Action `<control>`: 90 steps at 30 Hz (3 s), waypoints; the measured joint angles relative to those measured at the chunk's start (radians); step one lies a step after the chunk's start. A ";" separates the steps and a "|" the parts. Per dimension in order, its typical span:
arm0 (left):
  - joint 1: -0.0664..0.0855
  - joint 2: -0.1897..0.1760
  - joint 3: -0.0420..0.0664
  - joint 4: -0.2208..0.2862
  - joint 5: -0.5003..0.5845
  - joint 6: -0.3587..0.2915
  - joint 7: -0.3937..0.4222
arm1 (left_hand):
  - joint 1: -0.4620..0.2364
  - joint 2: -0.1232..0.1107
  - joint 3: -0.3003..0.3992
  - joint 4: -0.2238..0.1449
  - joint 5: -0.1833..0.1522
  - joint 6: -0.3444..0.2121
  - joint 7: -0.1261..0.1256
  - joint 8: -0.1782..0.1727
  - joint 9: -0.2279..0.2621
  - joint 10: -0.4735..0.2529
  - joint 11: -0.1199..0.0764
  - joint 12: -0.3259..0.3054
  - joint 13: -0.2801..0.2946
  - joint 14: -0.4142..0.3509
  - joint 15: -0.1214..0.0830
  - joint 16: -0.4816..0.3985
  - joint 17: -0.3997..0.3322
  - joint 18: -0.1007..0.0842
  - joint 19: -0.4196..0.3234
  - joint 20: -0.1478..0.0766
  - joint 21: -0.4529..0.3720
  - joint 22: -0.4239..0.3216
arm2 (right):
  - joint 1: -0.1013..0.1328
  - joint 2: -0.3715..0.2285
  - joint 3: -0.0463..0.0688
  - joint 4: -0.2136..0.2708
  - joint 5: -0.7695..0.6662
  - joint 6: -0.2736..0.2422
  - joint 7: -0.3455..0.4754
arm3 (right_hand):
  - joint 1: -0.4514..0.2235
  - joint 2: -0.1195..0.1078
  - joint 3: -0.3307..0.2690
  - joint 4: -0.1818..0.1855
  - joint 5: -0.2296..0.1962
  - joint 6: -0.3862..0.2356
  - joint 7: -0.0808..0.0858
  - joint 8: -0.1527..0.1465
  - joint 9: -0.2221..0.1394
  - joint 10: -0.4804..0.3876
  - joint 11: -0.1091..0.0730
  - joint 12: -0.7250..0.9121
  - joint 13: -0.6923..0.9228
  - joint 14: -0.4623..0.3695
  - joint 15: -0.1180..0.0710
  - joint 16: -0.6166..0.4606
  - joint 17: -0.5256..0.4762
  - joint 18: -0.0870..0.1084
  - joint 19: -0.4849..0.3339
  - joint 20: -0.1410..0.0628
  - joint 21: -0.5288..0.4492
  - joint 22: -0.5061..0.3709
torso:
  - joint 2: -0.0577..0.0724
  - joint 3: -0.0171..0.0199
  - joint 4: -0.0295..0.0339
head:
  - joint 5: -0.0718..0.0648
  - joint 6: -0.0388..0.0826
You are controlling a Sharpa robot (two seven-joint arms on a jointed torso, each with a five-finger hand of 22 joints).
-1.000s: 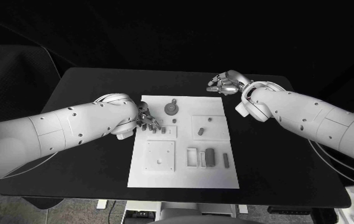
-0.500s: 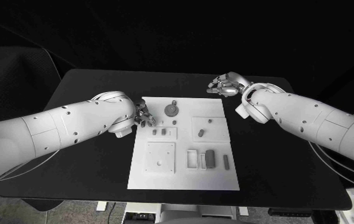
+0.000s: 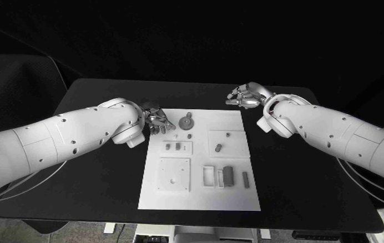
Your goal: Assemble the parts on the task board
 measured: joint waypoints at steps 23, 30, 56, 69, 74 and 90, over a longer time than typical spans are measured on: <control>0.007 0.128 -0.003 -0.291 -0.106 -0.060 0.408 | 0.135 0.010 0.000 -0.005 0.000 -0.082 -0.021 -0.041 -0.059 -0.041 0.002 -0.070 -0.062 -0.052 0.043 -0.202 -0.111 -0.021 -0.092 0.036 -0.127 -0.045 | -0.004 0.002 0.000 -0.002 0.000 0.000 0.000 | 0.000 0.000 0.000 0.000 0.000 0.000 0.000 0.000 0.000 0.000 0.000 0.000 -0.001 0.000 0.000 0.000 0.000 0.000 0.000 0.000 0.000 0.000 | 0.002 0.0000 -0.0017 | -0.004 0.022; 0.007 0.142 -0.008 -0.316 -0.136 -0.074 0.443 | 0.151 0.013 -0.012 -0.007 0.000 -0.082 -0.021 -0.034 -0.062 -0.040 0.002 -0.074 -0.065 -0.027 0.049 -0.219 -0.119 -0.028 -0.092 0.036 -0.131 -0.043 | -0.004 0.004 0.000 -0.001 0.000 0.001 0.000 | 0.000 0.000 0.000 0.000 0.000 0.000 0.000 0.000 0.000 0.000 0.000 0.000 -0.001 0.000 0.000 0.000 0.000 0.000 0.000 0.000 0.000 0.000 | 0.001 0.0005 -0.0010 | -0.001 0.034; 0.007 0.214 -0.069 -0.263 -0.567 -0.184 0.540 | 0.311 -0.023 -0.262 -0.013 -0.004 -0.139 -0.057 -0.033 -0.114 -0.067 0.018 -0.117 -0.074 -0.020 0.061 -0.347 -0.135 -0.036 -0.105 0.055 -0.220 -0.043 | -0.010 0.014 0.000 -0.005 0.001 0.005 0.000 | 0.000 0.000 0.003 0.003 0.000 0.002 -0.002 0.000 0.000 0.000 0.000 0.000 -0.001 0.000 0.000 0.000 0.000 0.000 0.000 0.000 0.000 0.000 | 0.002 -0.0020 -0.0016 | -0.011 0.034; 0.007 0.221 -0.068 -0.232 -0.667 -0.123 0.524 | 0.349 0.015 -0.270 0.008 -0.004 -0.104 -0.100 -0.034 -0.143 -0.229 0.021 -0.104 -0.063 -0.222 0.090 -0.447 -0.099 -0.068 -0.220 0.077 -0.274 -0.032 | -0.010 0.014 0.000 -0.006 0.001 0.006 0.000 | 0.000 0.000 0.003 0.003 0.000 0.002 -0.002 0.000 0.000 0.000 0.000 0.000 -0.001 0.000 0.000 0.000 0.000 0.000 0.000 0.000 0.000 0.000 | 0.002 -0.0001 -0.0012 | -0.020 0.028; 0.007 0.222 -0.068 -0.228 -0.697 -0.097 0.518 | 0.360 0.017 -0.262 0.009 -0.004 -0.093 -0.101 -0.034 -0.146 -0.252 0.016 -0.098 -0.061 -0.258 0.087 -0.463 -0.092 -0.082 -0.245 0.080 -0.278 -0.031 | -0.010 0.014 0.000 -0.006 0.001 0.006 0.000 | 0.000 0.000 0.003 0.003 0.000 0.002 -0.002 0.000 0.000 0.000 0.000 0.000 -0.001 0.000 0.000 0.000 0.000 0.000 0.000 0.000 0.000 0.000 | 0.002 0.0001 -0.0012 | -0.022 0.026; 0.006 0.226 -0.069 -0.208 -0.795 -0.079 0.491 | 0.366 -0.012 -0.327 0.015 -0.006 -0.055 -0.108 -0.034 -0.198 -0.157 -0.017 0.216 0.082 -0.177 0.037 -0.052 0.309 -0.065 -0.043 0.009 -0.087 0.087 | -0.010 0.014 0.000 -0.005 0.001 0.006 0.000 | 0.000 0.000 0.003 0.003 0.000 0.002 -0.002 0.000 0.000 0.000 0.000 0.000 -0.002 0.000 0.000 0.000 -0.001 0.000 0.000 0.000 0.000 0.000 | 0.002 -0.0004 -0.0012 | -0.028 0.018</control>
